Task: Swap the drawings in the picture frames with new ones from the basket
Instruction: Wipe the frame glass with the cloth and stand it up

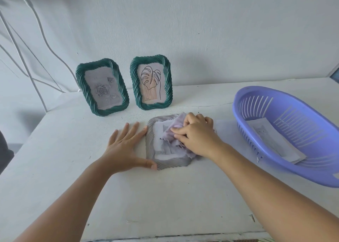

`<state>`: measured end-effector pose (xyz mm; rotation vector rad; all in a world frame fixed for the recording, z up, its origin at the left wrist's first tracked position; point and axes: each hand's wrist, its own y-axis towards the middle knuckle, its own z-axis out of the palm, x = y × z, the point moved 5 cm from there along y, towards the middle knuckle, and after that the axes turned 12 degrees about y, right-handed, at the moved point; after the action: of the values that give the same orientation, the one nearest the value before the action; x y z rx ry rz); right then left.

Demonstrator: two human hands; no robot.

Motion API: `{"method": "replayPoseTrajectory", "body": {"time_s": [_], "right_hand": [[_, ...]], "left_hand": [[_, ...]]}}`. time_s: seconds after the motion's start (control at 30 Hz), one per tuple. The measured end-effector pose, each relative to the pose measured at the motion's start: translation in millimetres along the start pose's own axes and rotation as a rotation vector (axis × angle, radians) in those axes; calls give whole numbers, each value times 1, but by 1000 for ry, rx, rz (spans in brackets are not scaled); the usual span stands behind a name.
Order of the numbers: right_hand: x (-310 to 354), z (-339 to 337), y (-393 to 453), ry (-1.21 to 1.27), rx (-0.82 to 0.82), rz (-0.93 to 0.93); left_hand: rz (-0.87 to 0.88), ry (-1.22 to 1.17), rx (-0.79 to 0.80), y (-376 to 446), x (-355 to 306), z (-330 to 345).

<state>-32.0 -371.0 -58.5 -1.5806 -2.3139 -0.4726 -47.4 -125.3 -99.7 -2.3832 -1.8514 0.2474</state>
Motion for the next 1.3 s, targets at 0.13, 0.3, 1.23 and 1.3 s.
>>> {"method": "replayPoseTrajectory", "body": {"time_s": [0.13,0.3,1.23,1.3], "right_hand": [[28,21,-2,92,44,-66],[8,12,-21,135,182,-183],[-32,15,-7,201,-96,136],[-32,16,-5,191,-92,139]], "left_hand": [[-1,2,-8,0,0,0],[0,2,-18,2,1,2],[-44,-364,-267,11,-24,-48],[-46,-298,-249,21,-41,-51]]}}
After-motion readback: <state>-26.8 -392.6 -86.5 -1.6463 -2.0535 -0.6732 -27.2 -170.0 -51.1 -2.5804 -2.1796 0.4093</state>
